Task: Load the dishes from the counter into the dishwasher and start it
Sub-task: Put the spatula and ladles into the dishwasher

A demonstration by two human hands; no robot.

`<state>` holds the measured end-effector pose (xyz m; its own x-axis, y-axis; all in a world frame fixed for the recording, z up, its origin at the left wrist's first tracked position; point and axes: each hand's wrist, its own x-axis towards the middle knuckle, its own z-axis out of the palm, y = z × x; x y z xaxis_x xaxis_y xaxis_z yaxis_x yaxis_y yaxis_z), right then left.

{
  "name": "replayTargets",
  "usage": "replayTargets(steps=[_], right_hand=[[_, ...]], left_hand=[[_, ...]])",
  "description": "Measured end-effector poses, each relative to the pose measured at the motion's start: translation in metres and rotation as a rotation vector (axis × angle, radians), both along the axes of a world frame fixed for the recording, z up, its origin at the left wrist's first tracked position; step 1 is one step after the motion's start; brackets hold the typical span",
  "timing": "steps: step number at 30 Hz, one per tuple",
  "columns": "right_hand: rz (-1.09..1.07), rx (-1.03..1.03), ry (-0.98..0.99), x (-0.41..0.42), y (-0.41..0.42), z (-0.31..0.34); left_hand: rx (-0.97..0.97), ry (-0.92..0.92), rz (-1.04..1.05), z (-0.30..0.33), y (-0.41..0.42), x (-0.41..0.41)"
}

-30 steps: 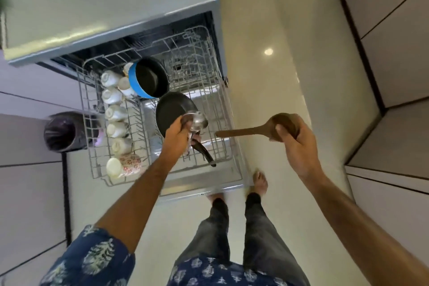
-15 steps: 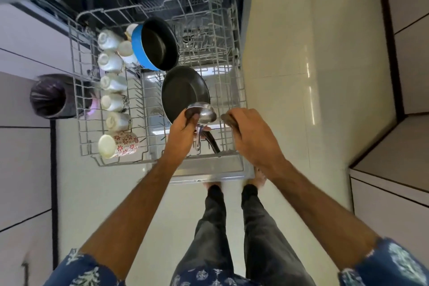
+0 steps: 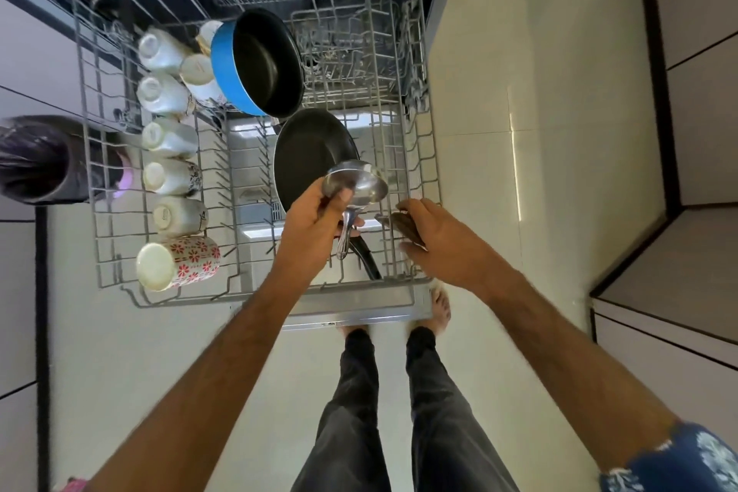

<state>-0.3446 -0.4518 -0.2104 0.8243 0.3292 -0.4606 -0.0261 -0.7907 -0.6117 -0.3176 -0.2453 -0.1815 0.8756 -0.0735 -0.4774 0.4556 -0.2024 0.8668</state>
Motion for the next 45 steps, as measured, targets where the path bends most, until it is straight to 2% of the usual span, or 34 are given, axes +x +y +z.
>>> replayTargets(steps=[3,7,11,15,18,21,23,25,28,30,37,45], right_hand=[[-0.023,0.083,0.179,0.016,-0.018,0.029],[-0.375,0.431,0.149,0.046,-0.032,0.066],[-0.450,0.577,0.136,0.062,-0.025,0.075],[-0.465,0.675,0.183,0.053,-0.026,0.082],[-0.527,0.789,0.199,0.037,-0.029,0.074],[-0.678,1.002,0.328,0.023,-0.041,0.065],[-0.804,1.079,0.332,0.015,-0.056,0.067],[-0.832,0.992,0.233,0.007,-0.071,0.075],[-0.742,0.752,0.045,0.002,-0.081,0.093],[-0.648,0.628,-0.042,0.004,-0.076,0.103],[-0.297,0.322,-0.060,0.044,-0.030,0.074],[-0.102,0.085,0.018,0.081,0.009,0.007]], left_hand=[[0.037,-0.028,-0.071,-0.002,-0.006,0.012],[0.097,-0.133,-0.169,0.003,-0.020,0.034],[0.202,-0.303,-0.314,0.013,-0.037,0.050],[0.169,-0.367,-0.243,0.016,-0.044,0.057],[0.132,-0.374,-0.279,0.019,-0.052,0.058],[-0.023,-0.341,-0.240,0.021,-0.052,0.055],[0.028,-0.407,-0.190,0.014,-0.043,0.055],[0.247,-0.493,-0.240,-0.003,-0.029,0.061],[0.701,-0.441,-0.644,-0.029,-0.016,0.069],[0.854,-0.429,-0.826,-0.038,-0.014,0.066],[0.991,-0.562,-0.866,-0.050,-0.005,0.061],[1.023,-0.619,-0.862,-0.059,0.002,0.062]])
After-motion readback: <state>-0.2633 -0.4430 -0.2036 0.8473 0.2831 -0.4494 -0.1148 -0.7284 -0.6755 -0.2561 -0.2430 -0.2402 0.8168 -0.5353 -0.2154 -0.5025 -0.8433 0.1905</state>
